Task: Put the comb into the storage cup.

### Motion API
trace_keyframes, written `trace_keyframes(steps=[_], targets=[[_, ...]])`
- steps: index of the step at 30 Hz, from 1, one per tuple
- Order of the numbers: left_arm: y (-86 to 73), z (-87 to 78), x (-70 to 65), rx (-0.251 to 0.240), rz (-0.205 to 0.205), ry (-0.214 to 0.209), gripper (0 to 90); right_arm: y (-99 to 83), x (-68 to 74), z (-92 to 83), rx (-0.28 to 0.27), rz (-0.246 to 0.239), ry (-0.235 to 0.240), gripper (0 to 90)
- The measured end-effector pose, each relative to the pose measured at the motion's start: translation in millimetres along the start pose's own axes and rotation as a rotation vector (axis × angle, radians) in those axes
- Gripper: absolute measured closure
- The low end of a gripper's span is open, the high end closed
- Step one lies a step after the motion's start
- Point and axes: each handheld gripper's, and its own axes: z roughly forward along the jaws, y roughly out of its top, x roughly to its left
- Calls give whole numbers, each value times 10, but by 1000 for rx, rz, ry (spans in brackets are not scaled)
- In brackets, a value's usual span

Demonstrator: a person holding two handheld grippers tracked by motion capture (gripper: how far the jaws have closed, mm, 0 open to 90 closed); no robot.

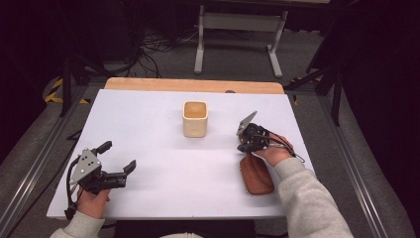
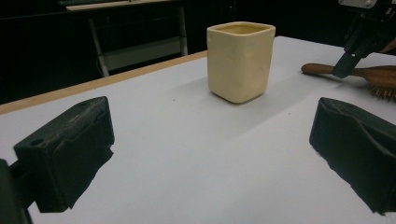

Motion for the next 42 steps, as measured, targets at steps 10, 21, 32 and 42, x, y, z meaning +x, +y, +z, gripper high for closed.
trace_keyframes(steps=[10,21,32,42], targets=[[-1,1,-1,1,-1,0,8,-150,-93,-43,27,50,-24,898],[-3,12,-9,3,-3,-2,9,-312,-119,-99,51,75,-37,898],[-3,9,-12,3,-4,-2,9,-423,-81,-139,74,85,-46,897],[-4,14,-19,4,-3,-2,9,-631,-1,-206,83,117,-39,897]])
